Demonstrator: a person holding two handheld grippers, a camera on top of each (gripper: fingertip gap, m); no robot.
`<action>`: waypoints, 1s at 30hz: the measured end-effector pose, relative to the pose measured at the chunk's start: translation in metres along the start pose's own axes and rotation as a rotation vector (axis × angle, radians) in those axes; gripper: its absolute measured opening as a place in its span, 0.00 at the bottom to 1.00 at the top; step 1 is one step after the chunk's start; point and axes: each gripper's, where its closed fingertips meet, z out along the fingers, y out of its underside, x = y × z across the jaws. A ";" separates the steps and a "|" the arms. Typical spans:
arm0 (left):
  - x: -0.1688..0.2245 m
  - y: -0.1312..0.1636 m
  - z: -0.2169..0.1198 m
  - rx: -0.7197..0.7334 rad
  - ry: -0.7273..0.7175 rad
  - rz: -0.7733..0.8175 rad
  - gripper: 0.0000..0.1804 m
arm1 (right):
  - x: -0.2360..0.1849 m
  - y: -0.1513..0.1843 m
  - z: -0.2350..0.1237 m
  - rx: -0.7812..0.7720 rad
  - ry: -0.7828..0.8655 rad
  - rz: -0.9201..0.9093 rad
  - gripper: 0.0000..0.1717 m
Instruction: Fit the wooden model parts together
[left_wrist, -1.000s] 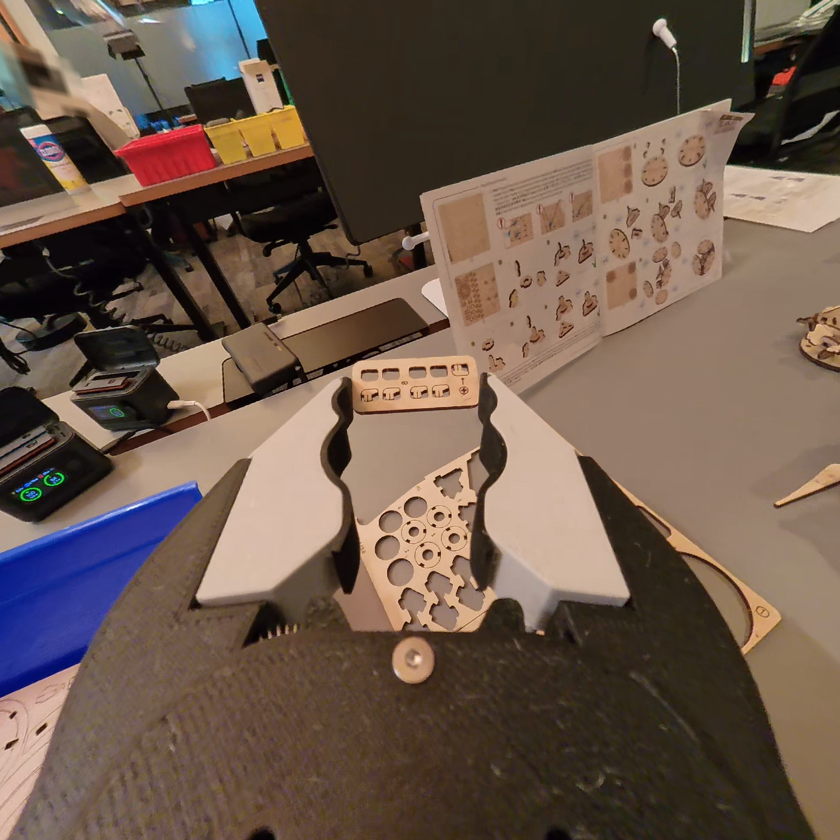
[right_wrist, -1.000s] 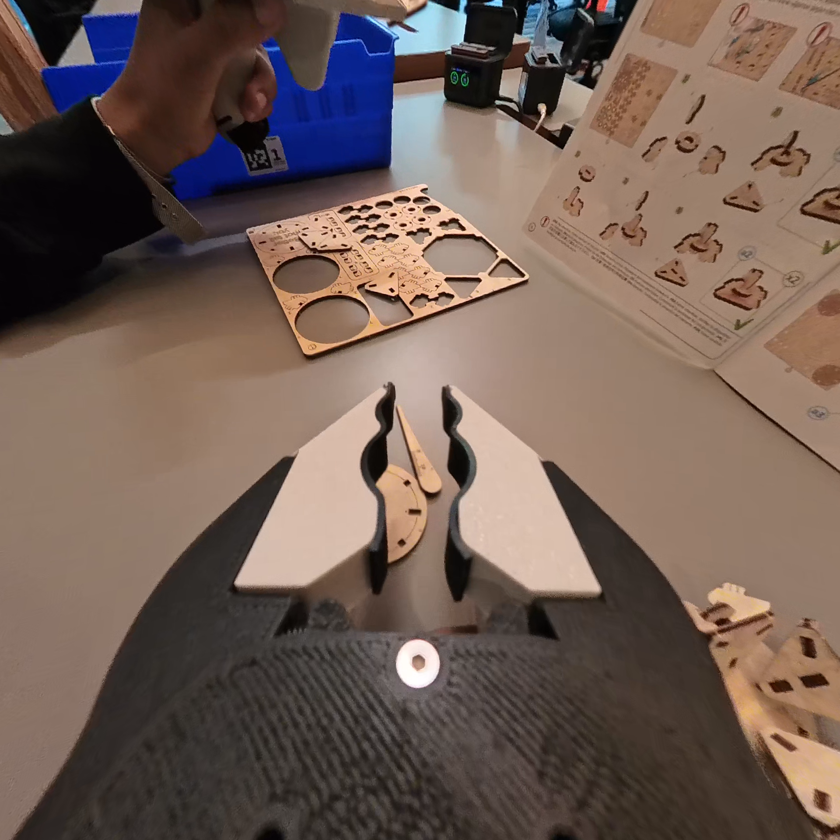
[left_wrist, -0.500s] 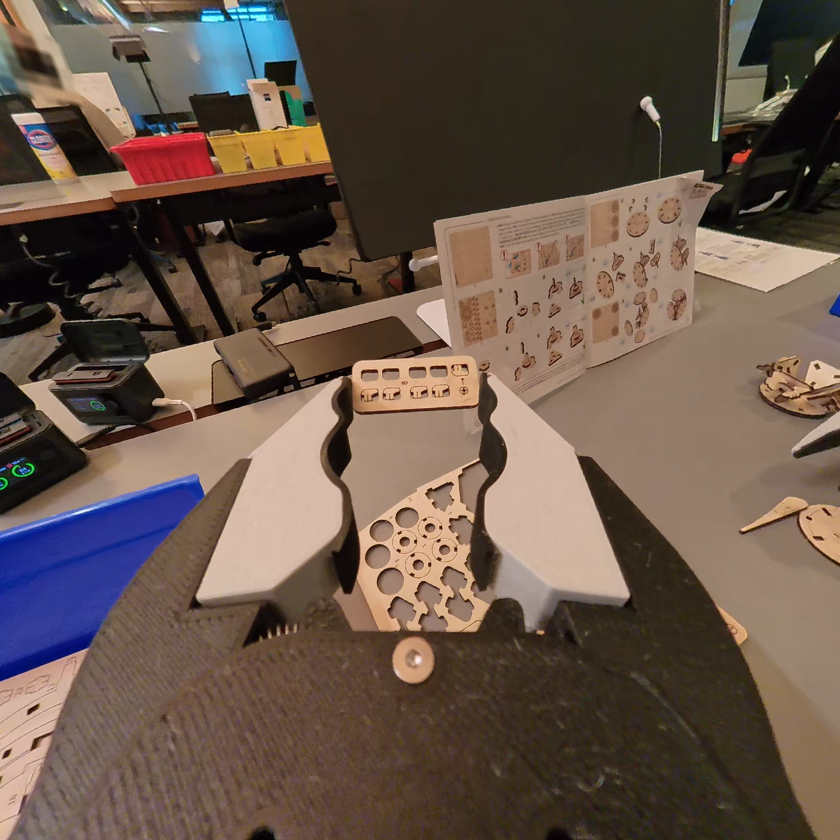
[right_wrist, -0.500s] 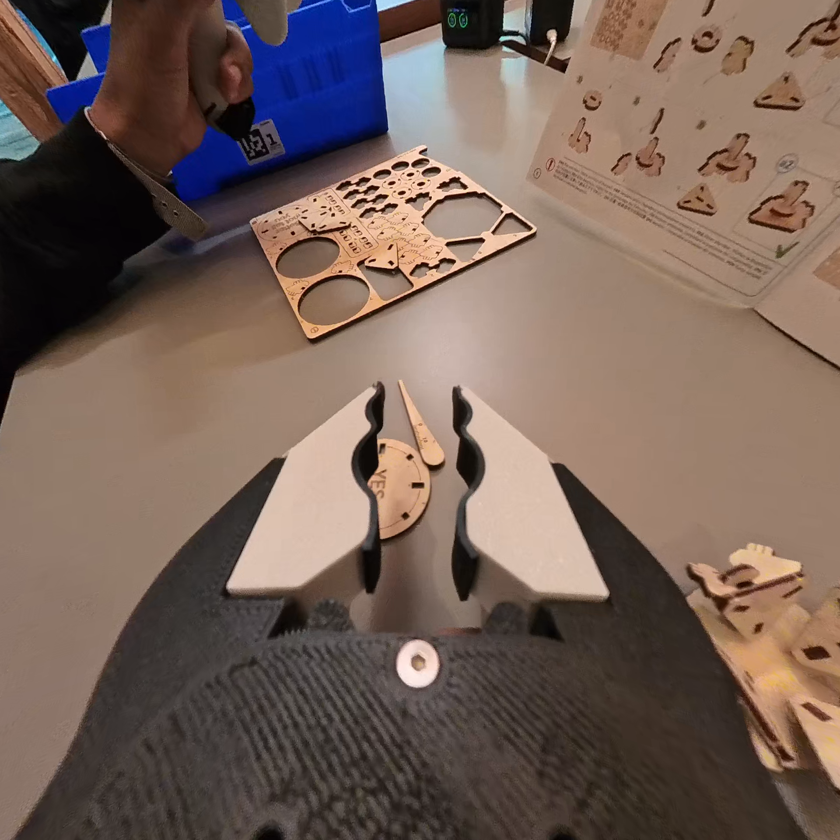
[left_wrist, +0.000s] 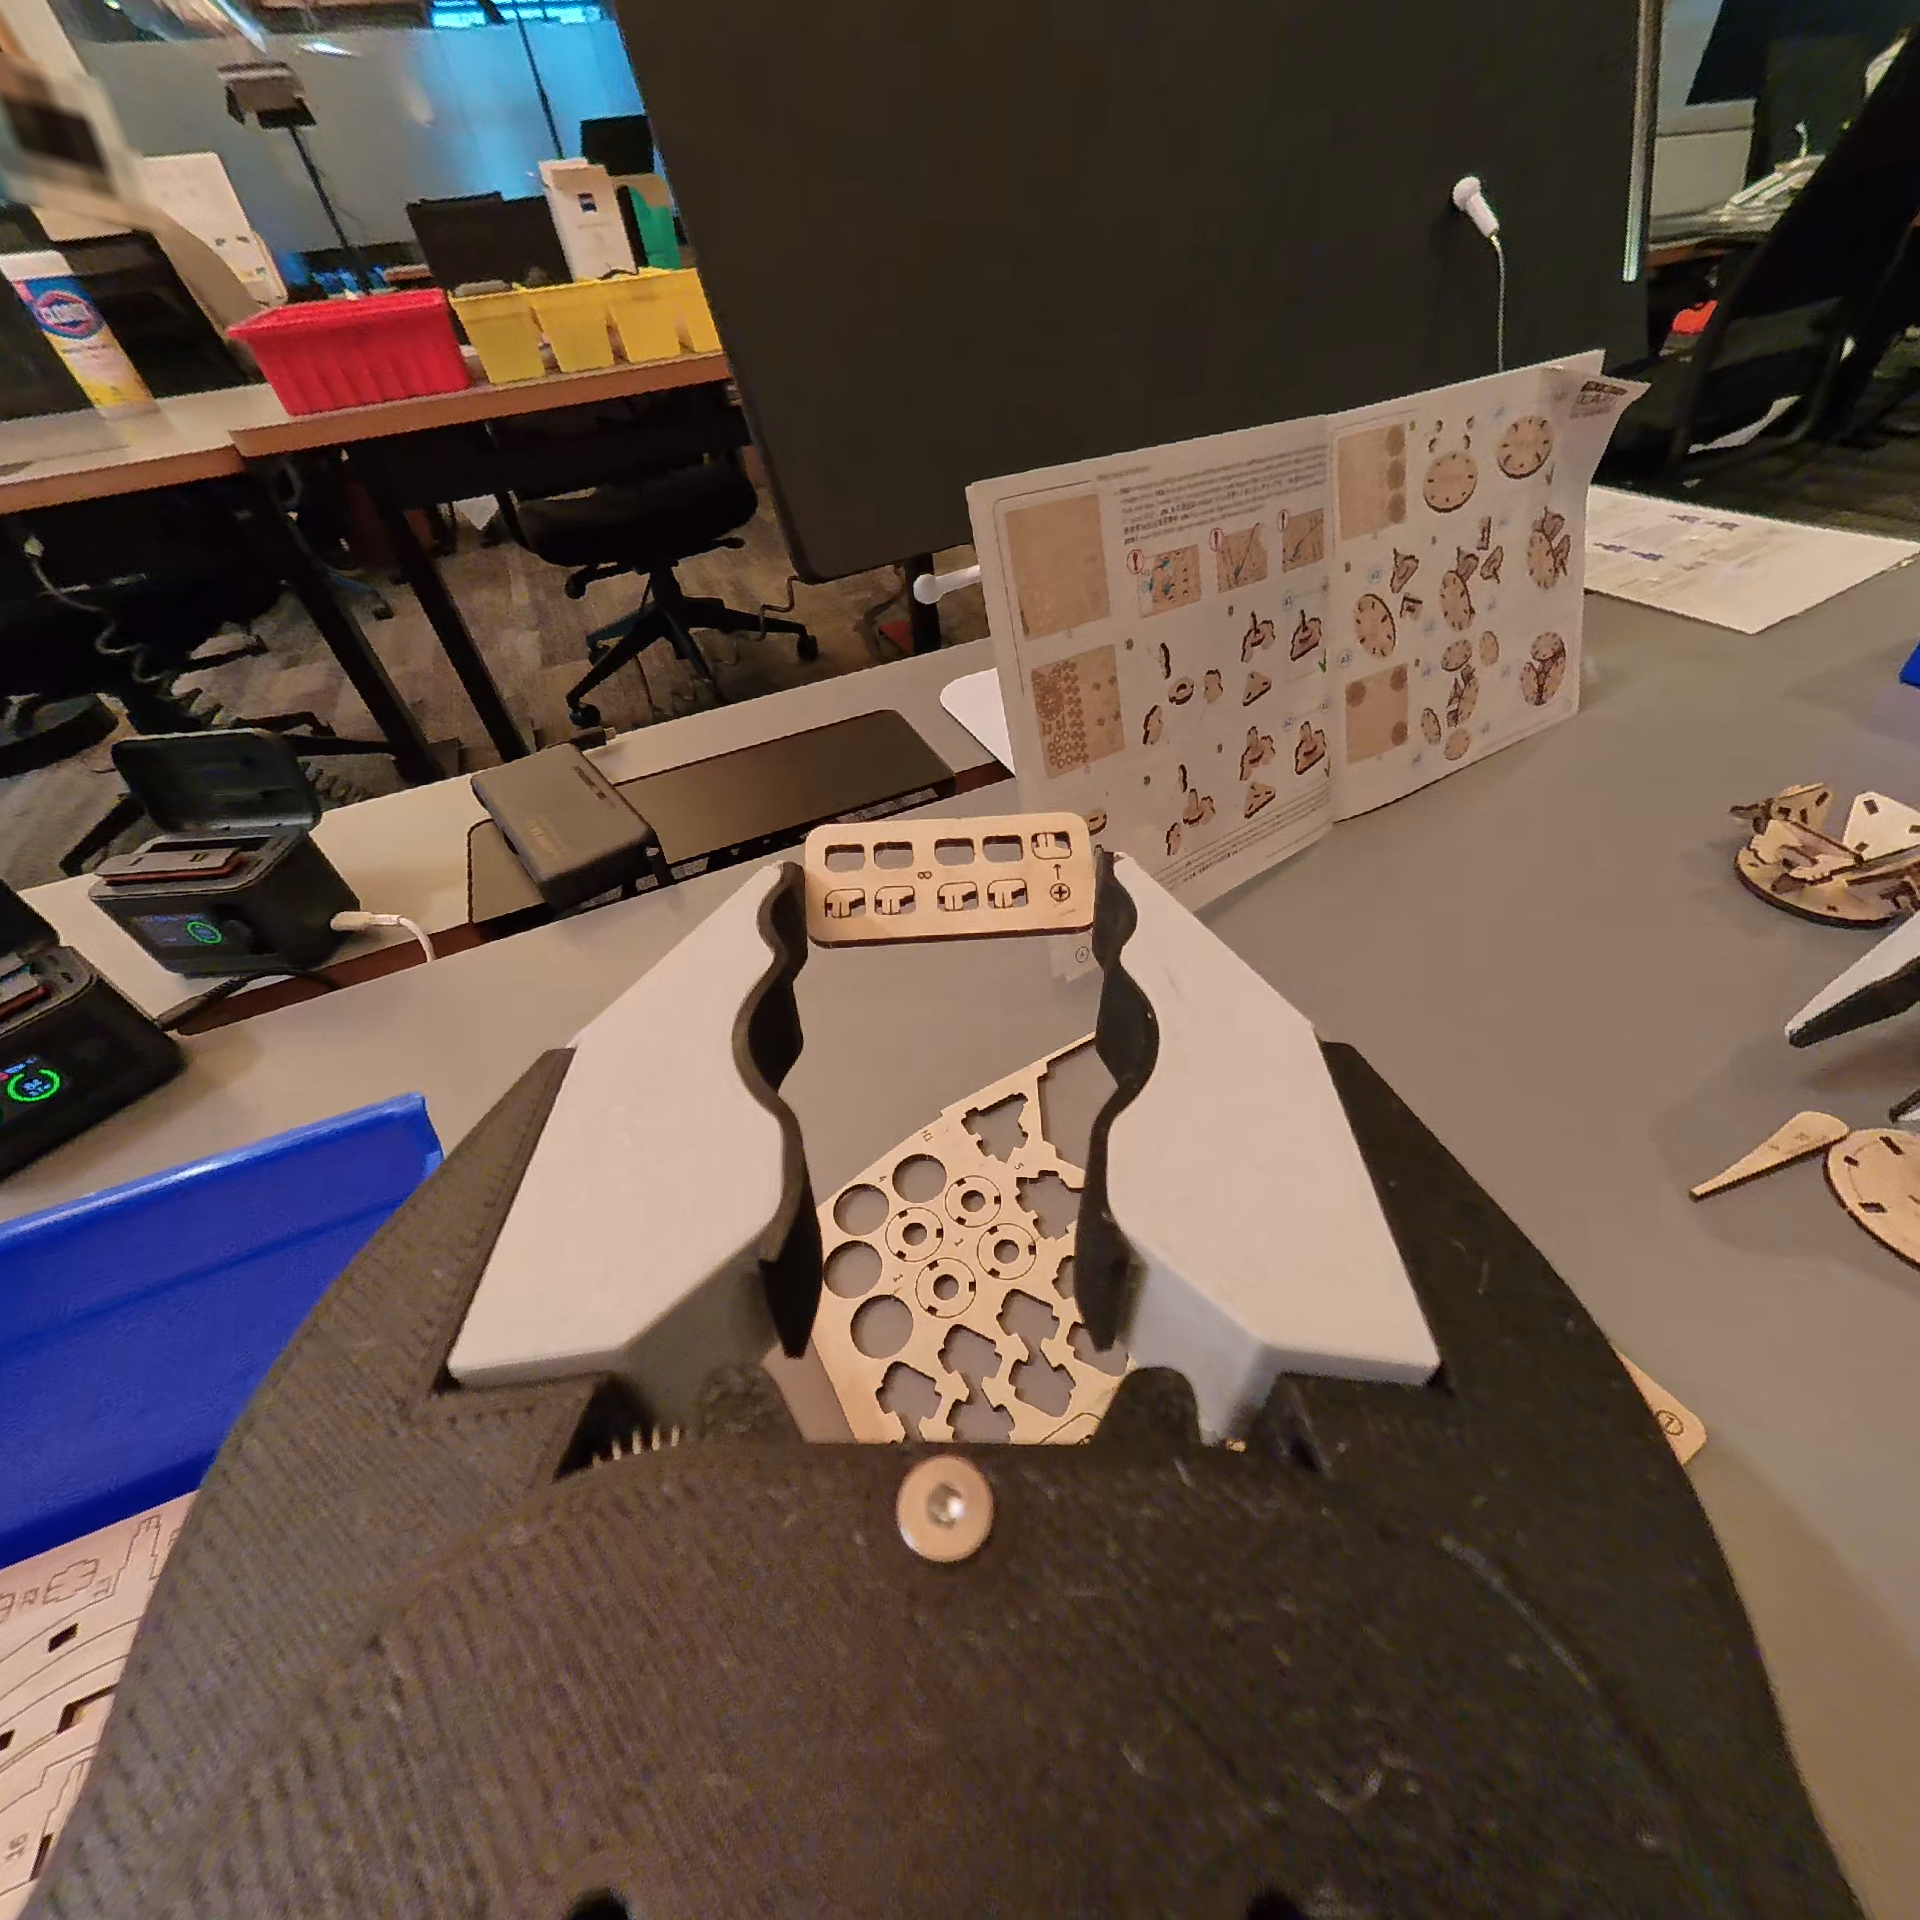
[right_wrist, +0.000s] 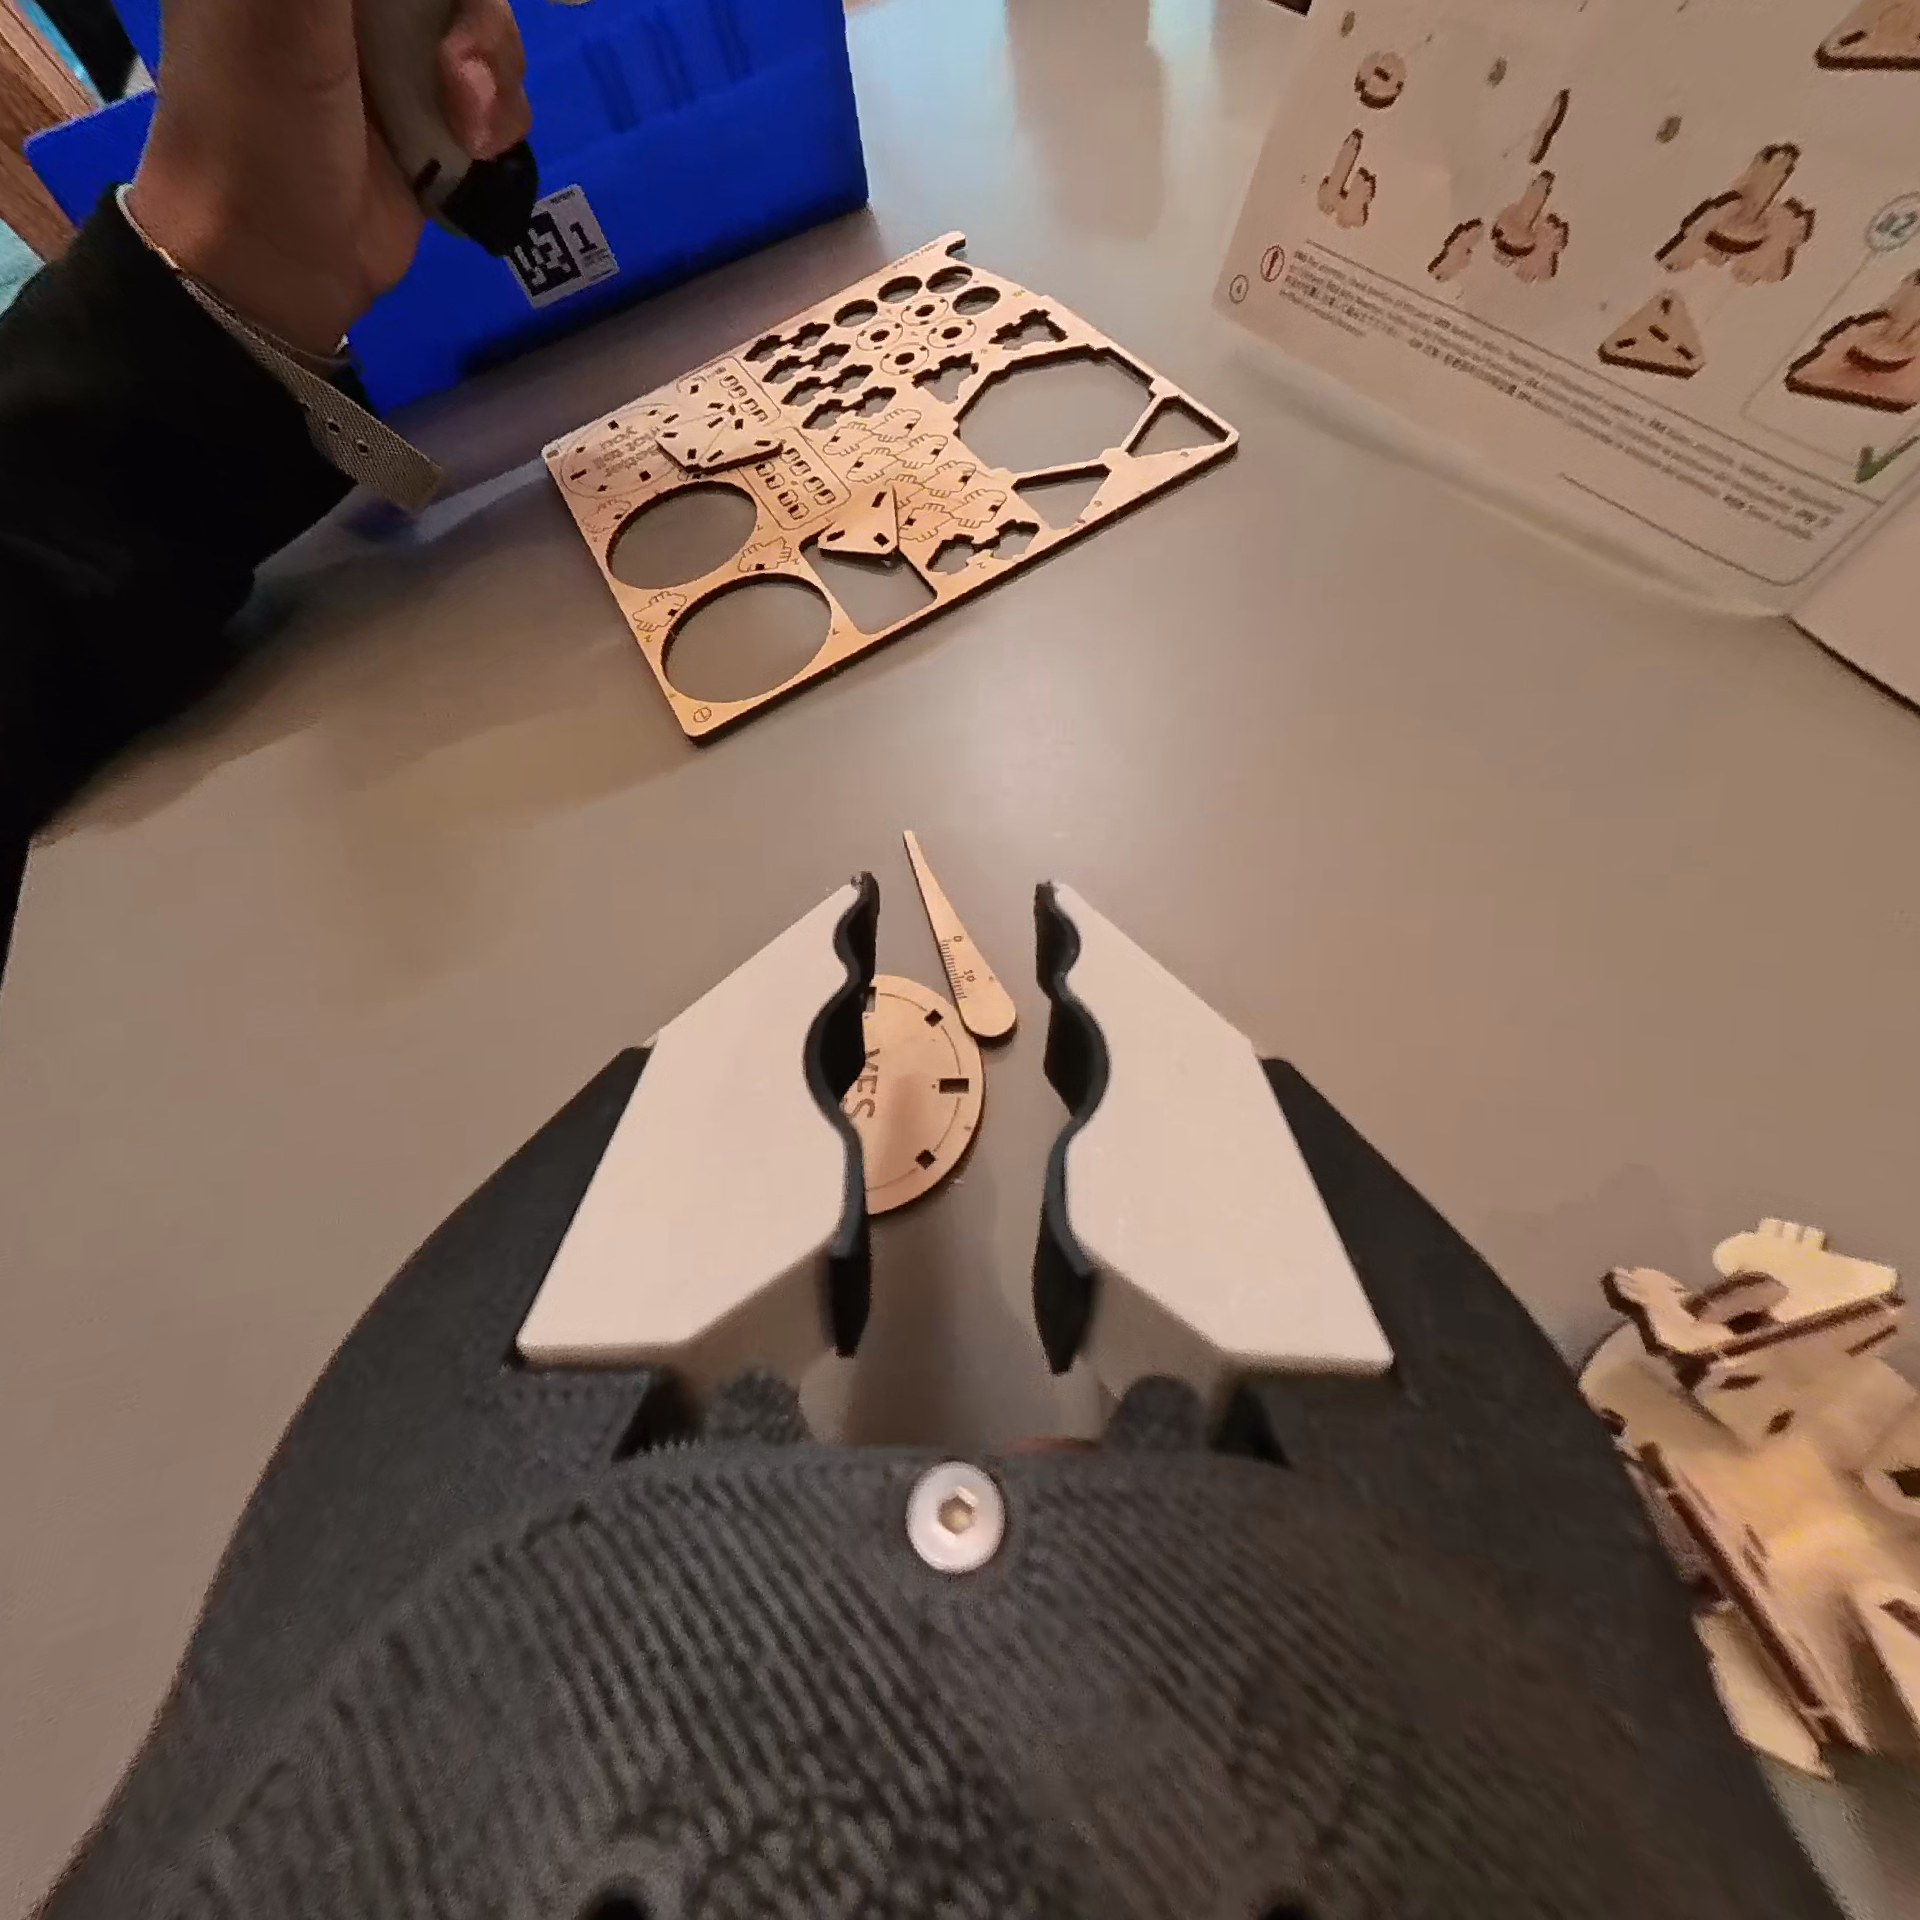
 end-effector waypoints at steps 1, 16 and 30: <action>0.000 0.000 0.000 0.000 0.001 -0.001 0.31 | 0.000 0.001 0.000 -0.006 -0.002 0.005 0.17; 0.005 0.002 0.003 -0.012 0.012 0.012 0.31 | -0.001 0.015 0.007 -0.102 -0.003 0.006 0.12; 0.009 0.003 0.004 -0.018 0.024 0.020 0.31 | 0.005 0.025 0.011 -0.164 0.040 0.011 0.10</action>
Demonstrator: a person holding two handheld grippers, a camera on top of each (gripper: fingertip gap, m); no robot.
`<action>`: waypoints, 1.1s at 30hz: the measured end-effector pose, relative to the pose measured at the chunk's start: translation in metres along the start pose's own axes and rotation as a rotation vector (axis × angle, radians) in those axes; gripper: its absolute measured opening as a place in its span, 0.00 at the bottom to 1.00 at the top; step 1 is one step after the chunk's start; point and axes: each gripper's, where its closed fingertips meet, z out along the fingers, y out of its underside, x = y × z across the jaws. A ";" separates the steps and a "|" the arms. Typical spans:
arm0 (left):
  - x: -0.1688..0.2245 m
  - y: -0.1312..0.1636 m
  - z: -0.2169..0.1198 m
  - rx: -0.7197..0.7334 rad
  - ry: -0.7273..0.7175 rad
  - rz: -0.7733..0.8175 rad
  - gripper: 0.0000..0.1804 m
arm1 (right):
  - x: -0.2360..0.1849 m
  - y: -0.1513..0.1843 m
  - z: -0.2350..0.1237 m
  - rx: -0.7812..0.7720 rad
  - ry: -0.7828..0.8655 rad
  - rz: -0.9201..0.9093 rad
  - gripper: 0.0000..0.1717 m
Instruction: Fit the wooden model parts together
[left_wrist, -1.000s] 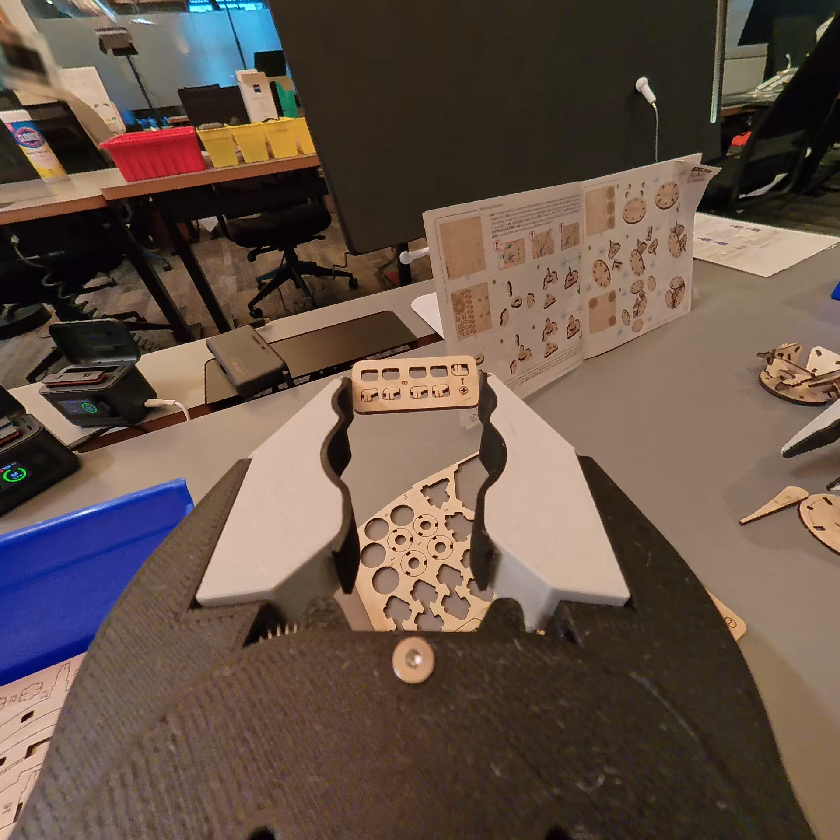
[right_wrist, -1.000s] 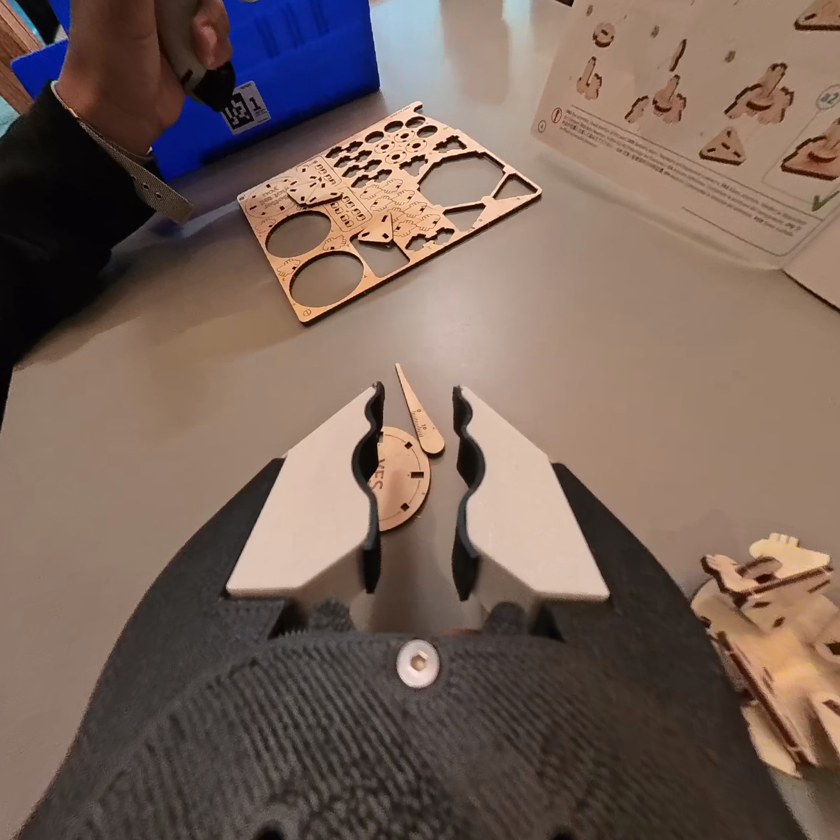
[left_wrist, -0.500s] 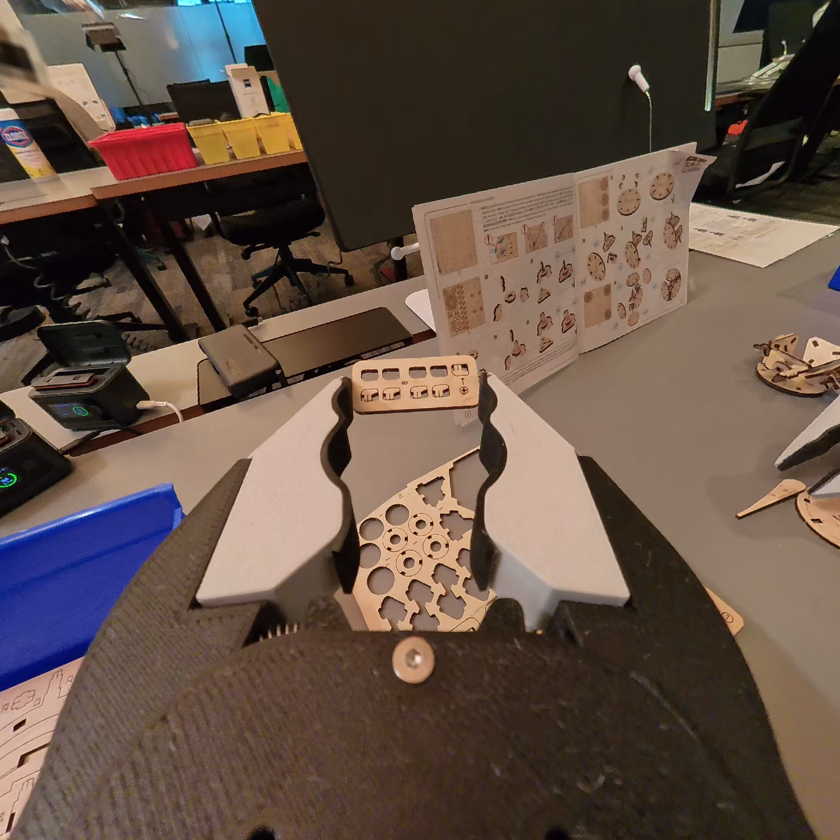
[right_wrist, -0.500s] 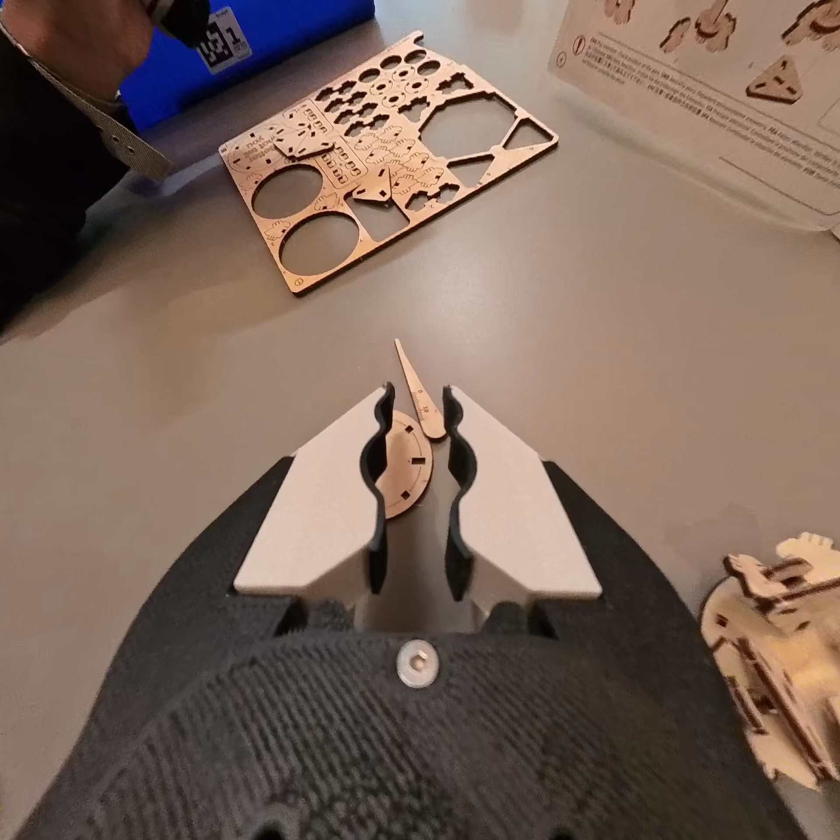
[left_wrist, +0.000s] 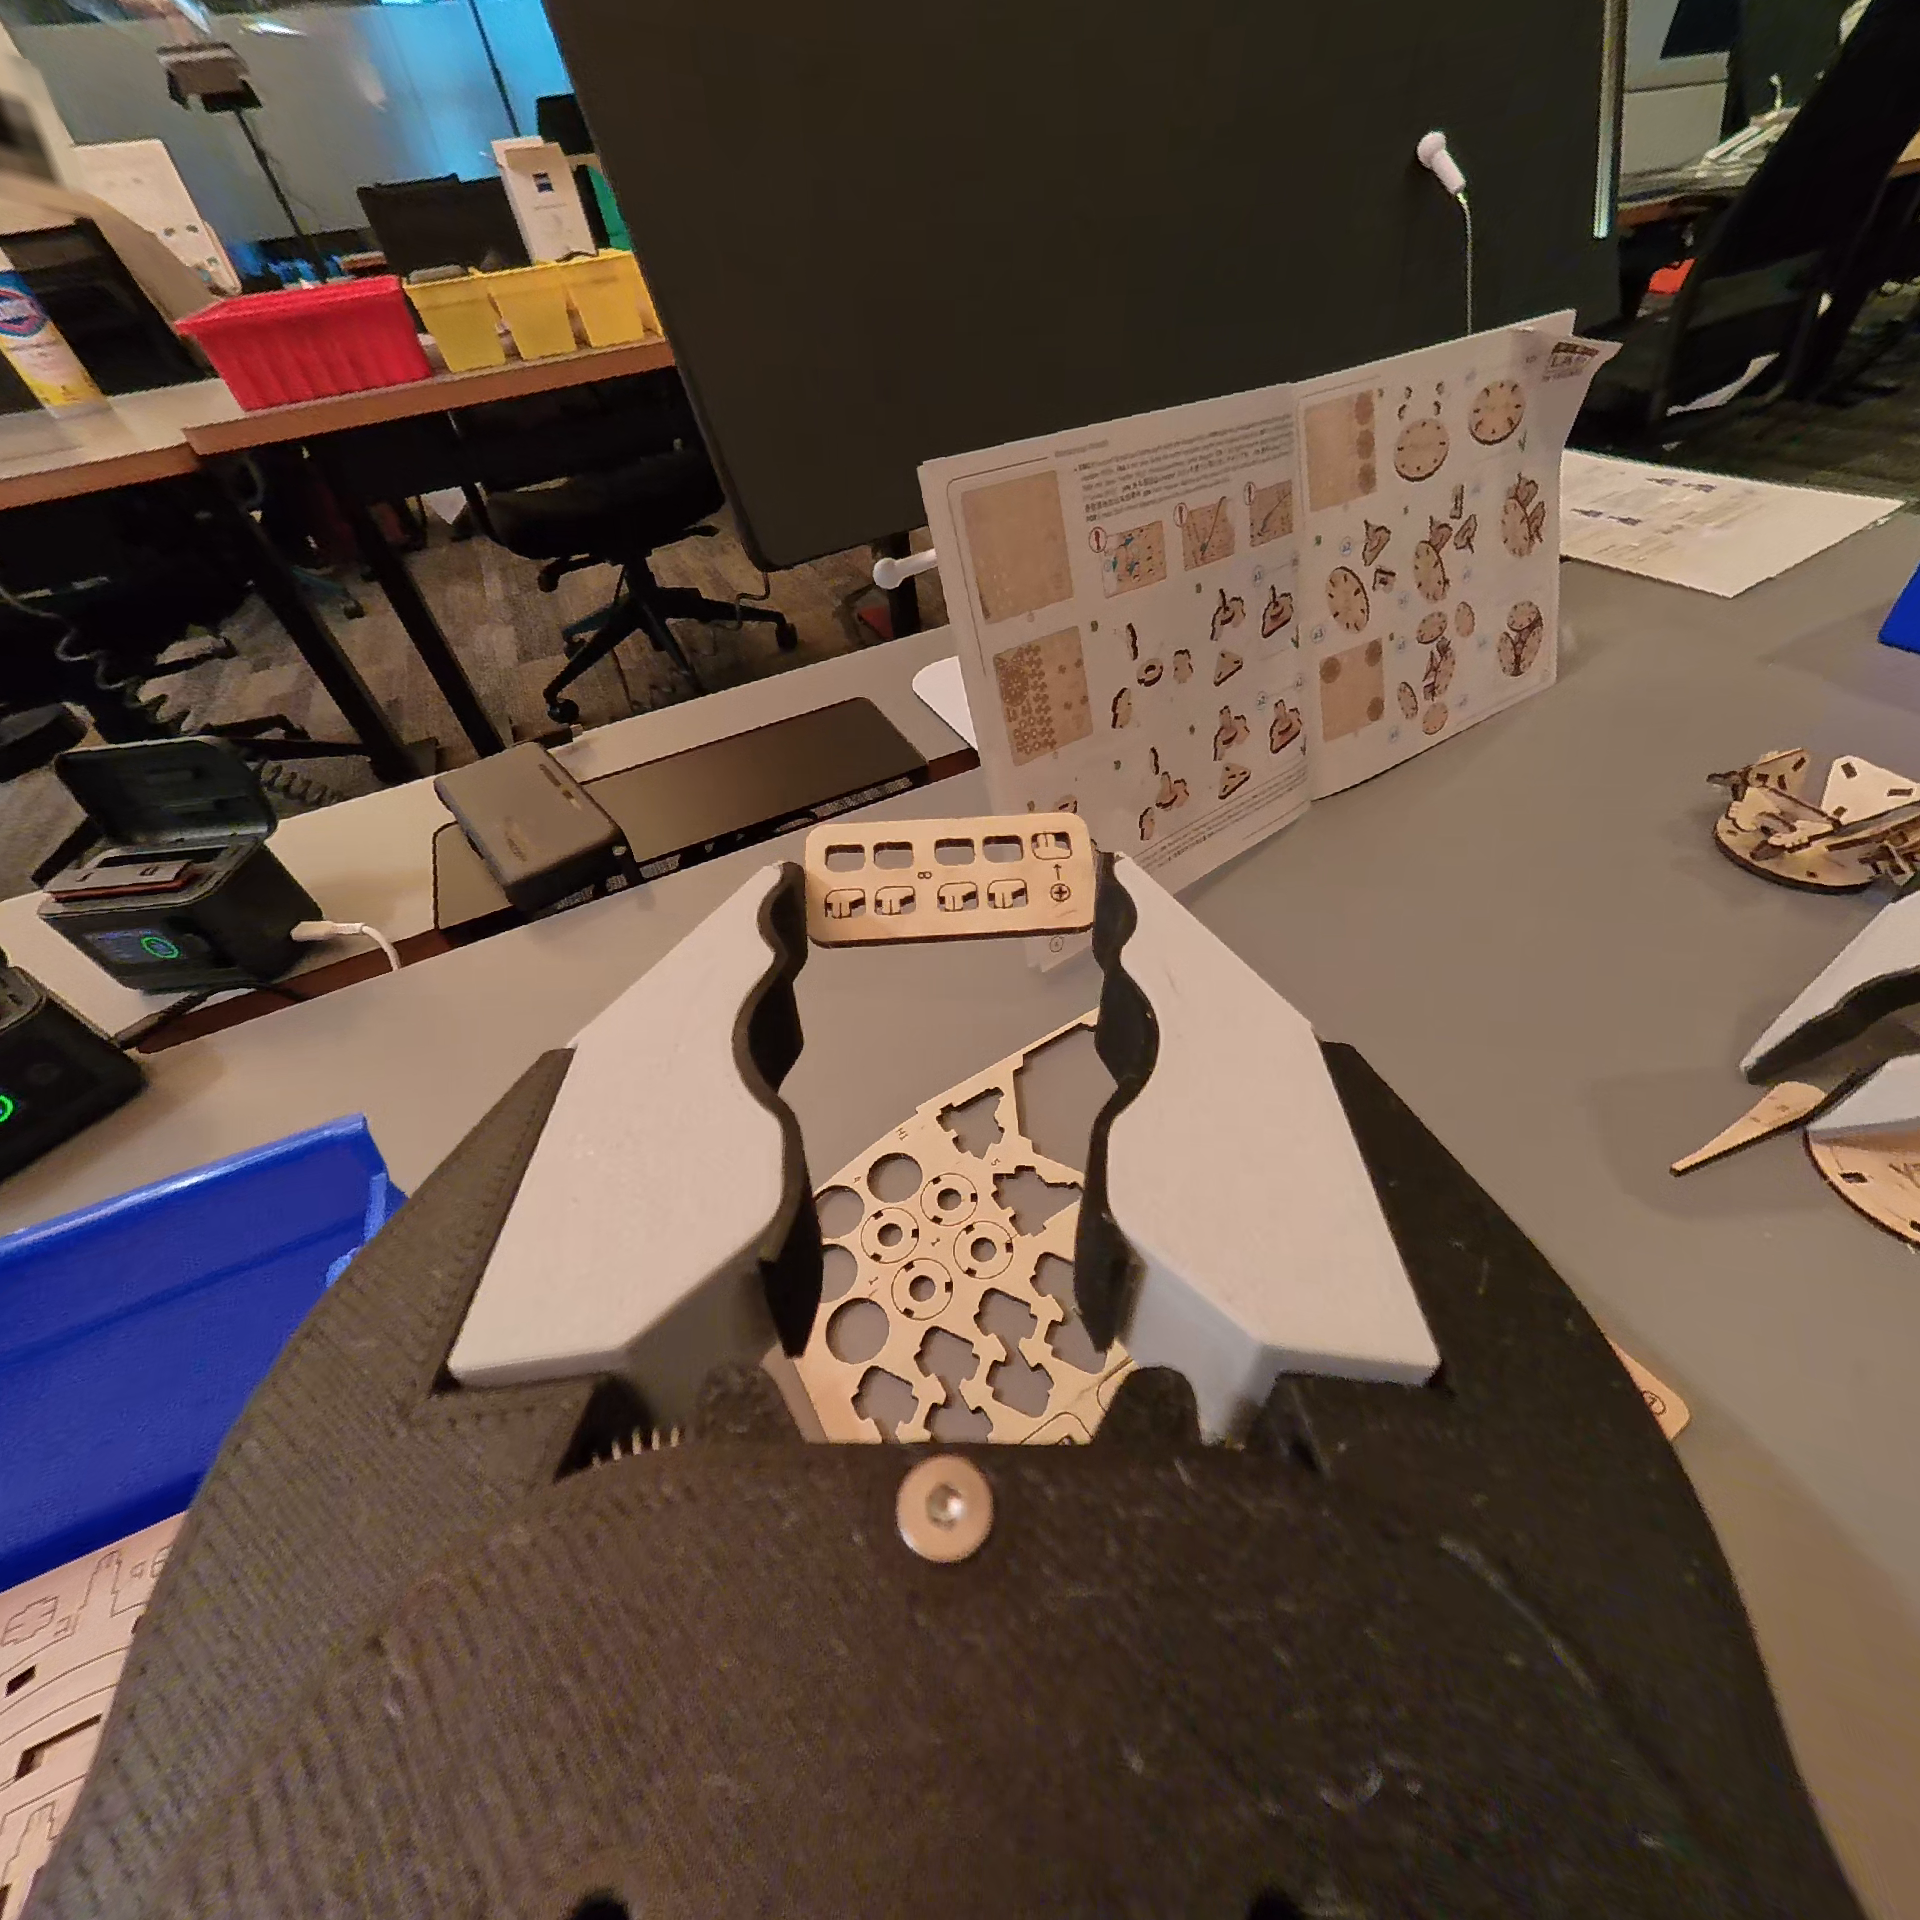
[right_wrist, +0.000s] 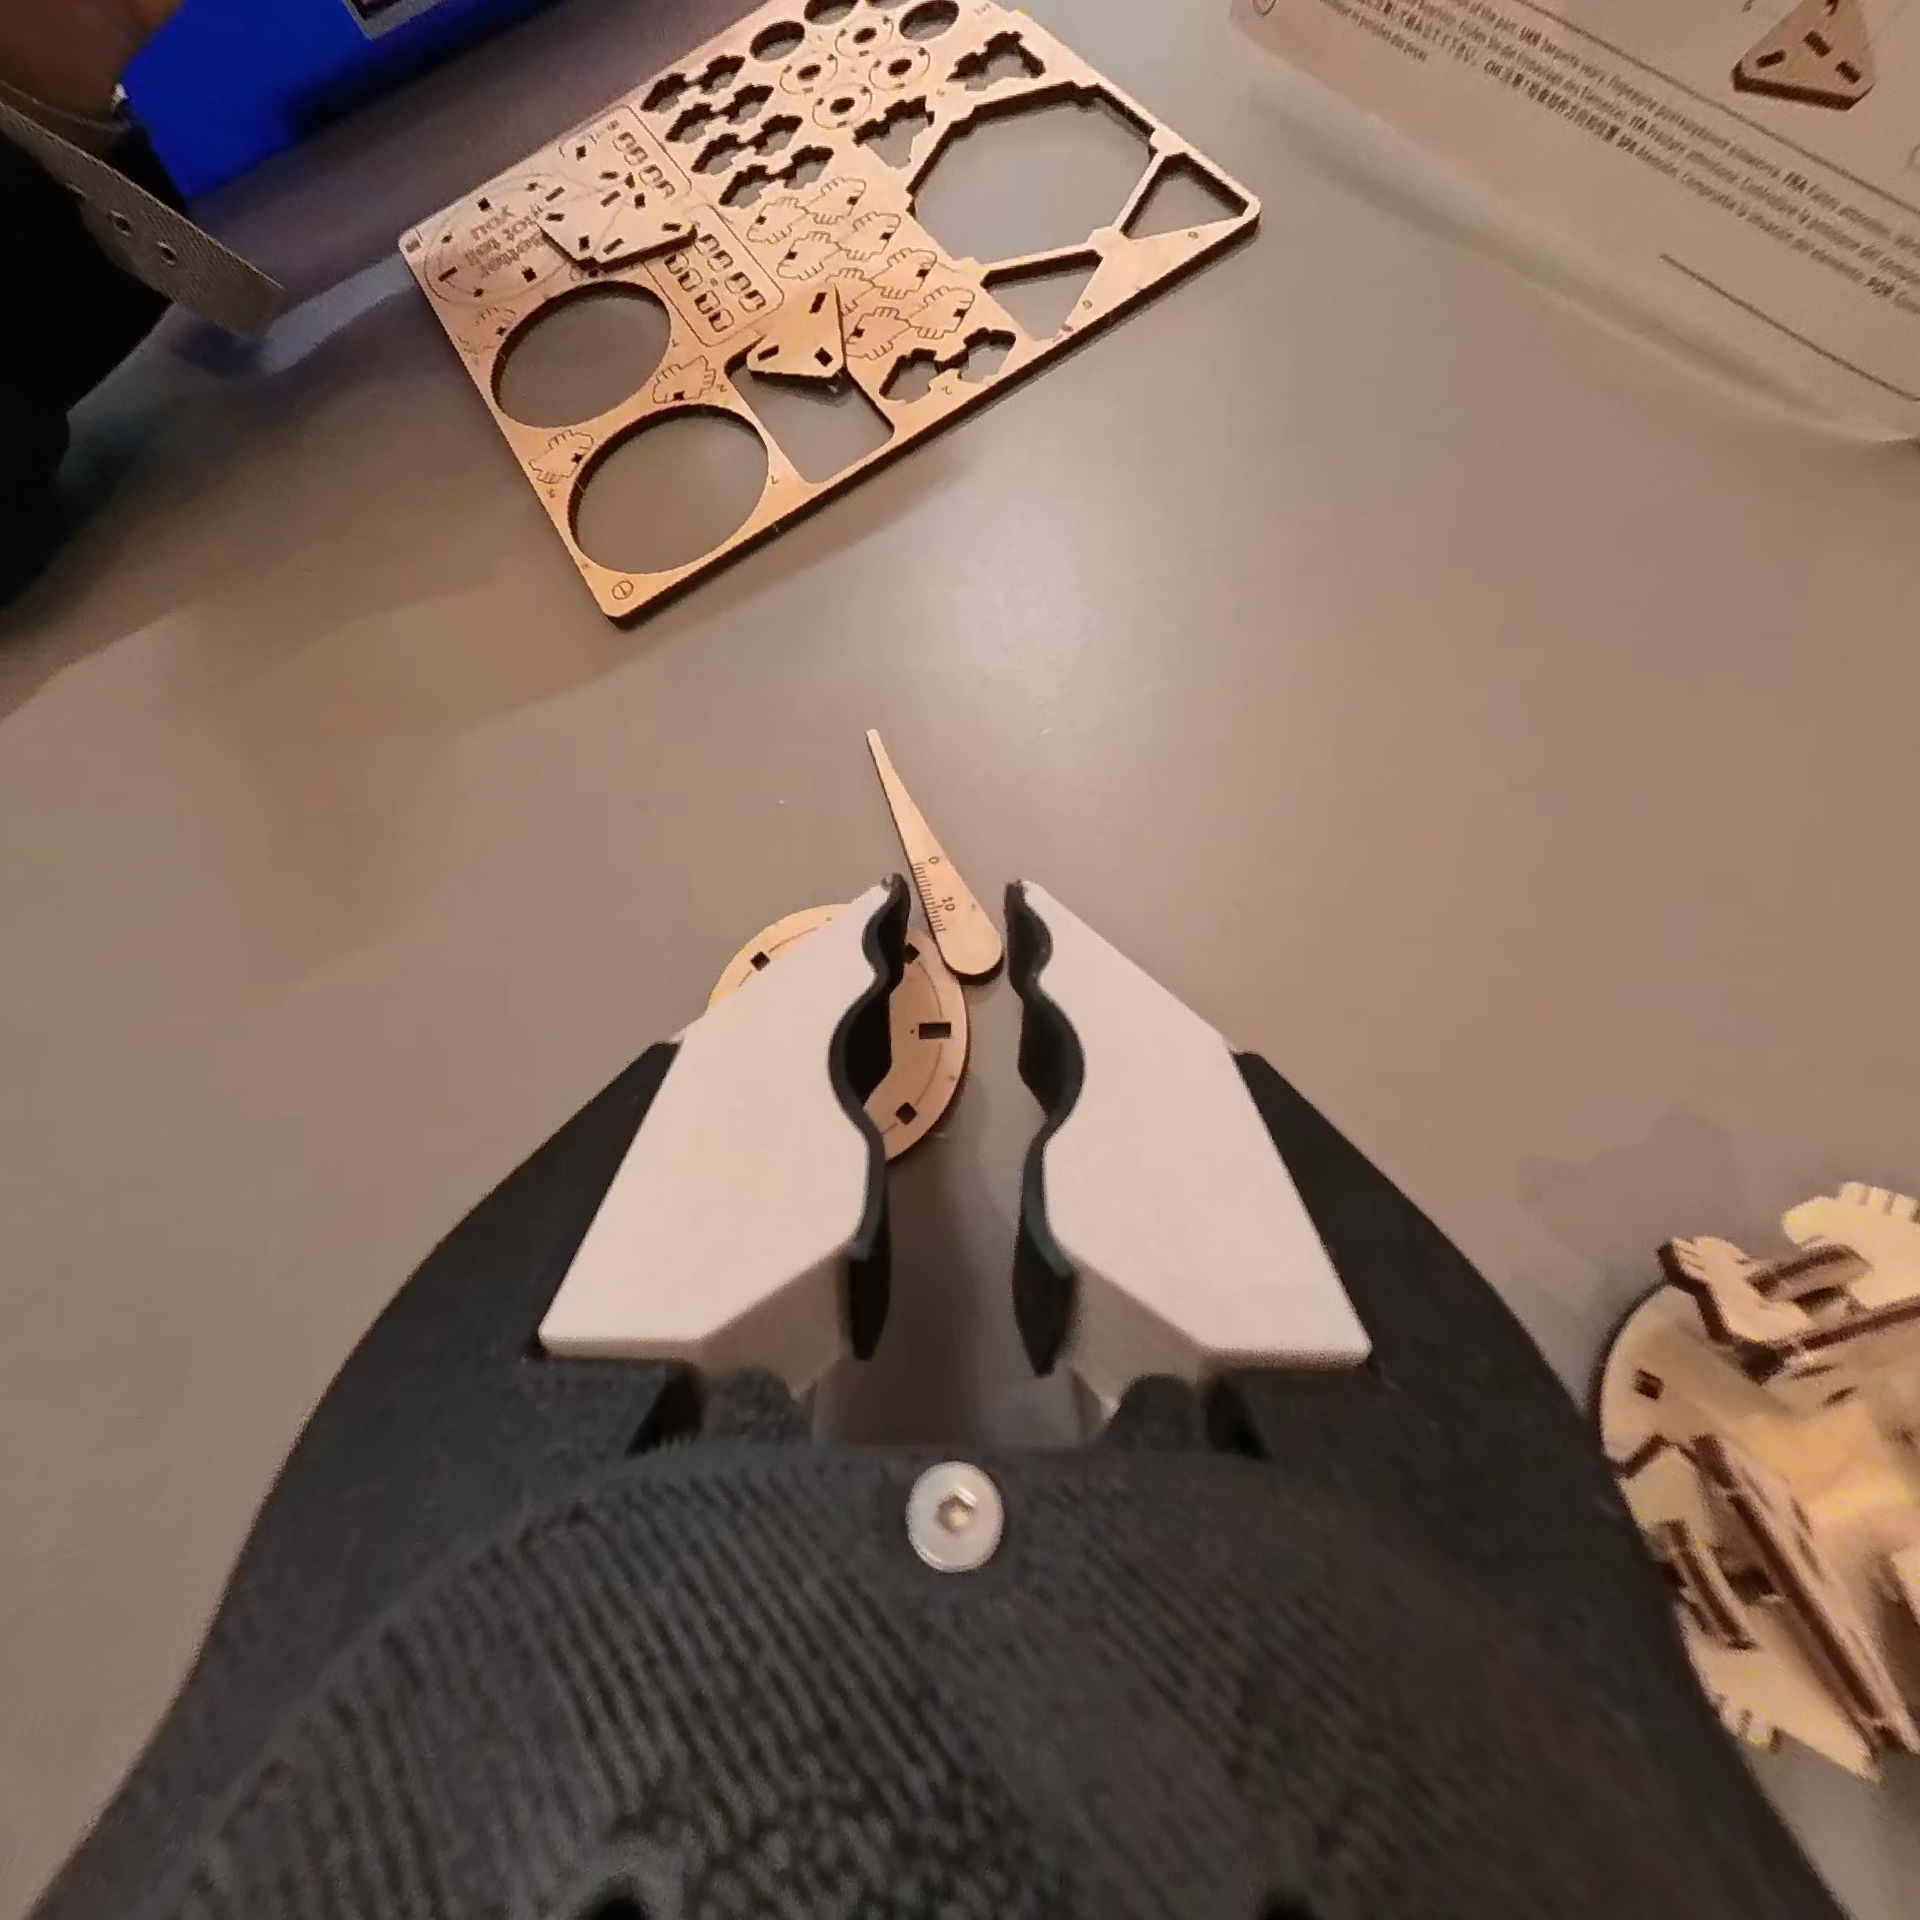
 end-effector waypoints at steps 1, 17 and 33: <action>0.001 0.000 0.000 0.000 0.002 0.001 0.31 | 0.000 0.001 0.001 -0.009 0.006 -0.003 0.10; 0.105 0.020 0.028 -0.113 0.272 0.175 0.31 | 0.005 -0.032 -0.005 0.162 0.022 -0.054 0.13; 0.247 0.025 0.022 0.008 0.565 0.410 0.31 | -0.014 -0.068 -0.057 0.470 -0.205 0.121 0.25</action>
